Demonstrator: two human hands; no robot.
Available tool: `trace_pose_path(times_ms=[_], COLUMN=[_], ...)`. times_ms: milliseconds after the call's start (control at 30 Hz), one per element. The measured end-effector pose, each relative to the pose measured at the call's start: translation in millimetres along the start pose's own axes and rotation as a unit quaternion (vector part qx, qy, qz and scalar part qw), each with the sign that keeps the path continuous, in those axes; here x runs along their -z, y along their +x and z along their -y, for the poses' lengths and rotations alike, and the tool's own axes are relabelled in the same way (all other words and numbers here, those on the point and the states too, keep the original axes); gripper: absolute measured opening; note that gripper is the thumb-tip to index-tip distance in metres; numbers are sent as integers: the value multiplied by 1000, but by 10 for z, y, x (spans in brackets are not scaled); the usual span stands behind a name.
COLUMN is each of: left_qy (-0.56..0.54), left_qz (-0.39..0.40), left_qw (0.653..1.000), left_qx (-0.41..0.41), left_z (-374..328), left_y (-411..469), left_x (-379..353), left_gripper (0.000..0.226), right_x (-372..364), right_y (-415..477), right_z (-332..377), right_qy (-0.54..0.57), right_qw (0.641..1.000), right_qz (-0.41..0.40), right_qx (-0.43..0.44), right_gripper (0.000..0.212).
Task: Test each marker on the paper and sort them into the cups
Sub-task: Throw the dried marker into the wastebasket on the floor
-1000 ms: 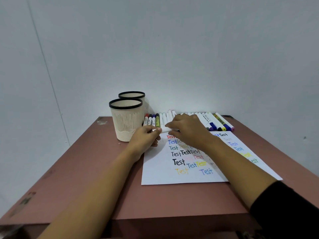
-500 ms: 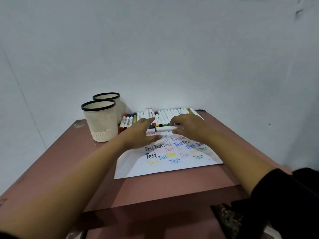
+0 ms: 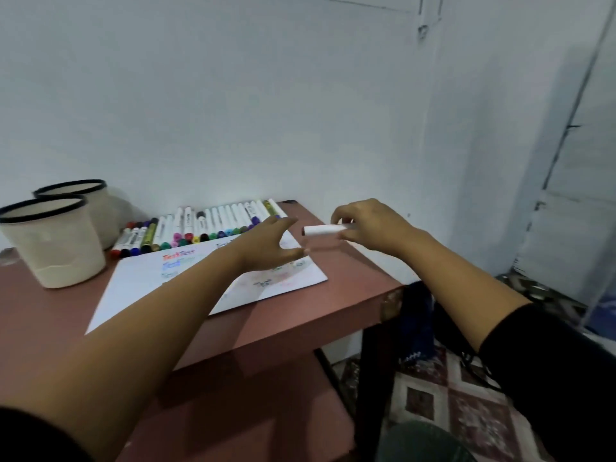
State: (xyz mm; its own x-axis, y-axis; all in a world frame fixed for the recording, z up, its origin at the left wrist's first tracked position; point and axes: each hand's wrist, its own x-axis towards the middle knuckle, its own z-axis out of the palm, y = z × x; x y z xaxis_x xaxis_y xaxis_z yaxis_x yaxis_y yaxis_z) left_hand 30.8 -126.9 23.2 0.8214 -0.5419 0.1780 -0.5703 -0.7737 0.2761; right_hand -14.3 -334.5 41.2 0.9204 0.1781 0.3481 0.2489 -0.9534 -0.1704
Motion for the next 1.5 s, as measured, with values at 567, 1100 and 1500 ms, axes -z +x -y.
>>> trace_pose_path(times_ms=[567, 1100, 1500], left_qy=[-6, 42, 7], left_qz=[93, 208, 328], left_qw=[985, 963, 939], left_qx=[-147, -164, -100], left_z=[-1773, -1799, -1341], left_y=[611, 220, -297], left_x=[-924, -2434, -3646], left_gripper=[80, 73, 78], right_x=[233, -1011, -2179], right_y=[-1376, -2330, -2820], right_z=[-1361, -1674, -1650], right_qy=[-19, 56, 97], right_qw=[981, 957, 913], right_qz=[27, 131, 266], right_qx=[-192, -253, -295], right_gripper=[20, 13, 26])
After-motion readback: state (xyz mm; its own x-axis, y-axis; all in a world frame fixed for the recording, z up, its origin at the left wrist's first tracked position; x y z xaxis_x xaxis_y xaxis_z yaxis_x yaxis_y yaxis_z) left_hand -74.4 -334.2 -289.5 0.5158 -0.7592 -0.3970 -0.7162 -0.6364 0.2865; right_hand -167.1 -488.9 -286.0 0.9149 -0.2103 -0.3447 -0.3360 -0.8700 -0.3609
